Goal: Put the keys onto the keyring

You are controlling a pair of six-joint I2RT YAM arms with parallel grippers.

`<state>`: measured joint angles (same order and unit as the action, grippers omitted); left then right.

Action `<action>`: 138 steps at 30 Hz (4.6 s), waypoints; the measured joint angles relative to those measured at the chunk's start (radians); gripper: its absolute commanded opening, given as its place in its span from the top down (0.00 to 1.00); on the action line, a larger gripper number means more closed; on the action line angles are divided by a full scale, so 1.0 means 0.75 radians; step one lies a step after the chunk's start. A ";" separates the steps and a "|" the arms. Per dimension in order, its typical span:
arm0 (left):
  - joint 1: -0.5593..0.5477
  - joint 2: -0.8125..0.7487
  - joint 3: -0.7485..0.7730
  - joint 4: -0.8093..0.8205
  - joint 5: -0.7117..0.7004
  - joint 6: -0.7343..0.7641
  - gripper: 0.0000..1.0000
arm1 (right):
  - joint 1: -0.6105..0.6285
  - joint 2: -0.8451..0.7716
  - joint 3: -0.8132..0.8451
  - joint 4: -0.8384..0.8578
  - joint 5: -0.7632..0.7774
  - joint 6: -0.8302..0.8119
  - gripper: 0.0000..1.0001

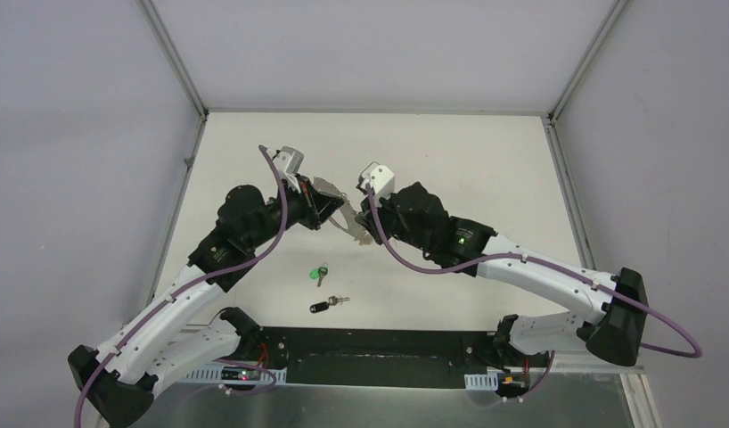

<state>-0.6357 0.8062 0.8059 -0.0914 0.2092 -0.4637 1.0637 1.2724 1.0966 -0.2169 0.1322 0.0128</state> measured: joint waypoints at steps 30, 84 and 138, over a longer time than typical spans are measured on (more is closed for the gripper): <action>-0.001 -0.066 -0.033 0.127 0.211 0.401 1.00 | -0.017 -0.090 0.016 -0.043 -0.217 -0.044 1.00; -0.009 -0.098 -0.348 0.768 0.472 0.553 1.00 | -0.387 -0.388 -0.256 0.424 -1.132 0.067 0.54; -0.008 -0.072 -0.347 0.827 0.632 0.465 0.50 | -0.389 -0.270 -0.340 0.632 -1.159 0.111 1.00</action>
<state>-0.6418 0.7521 0.5453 0.5289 0.6830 -0.1146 0.7719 1.0698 0.8413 0.2573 -0.7368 0.0959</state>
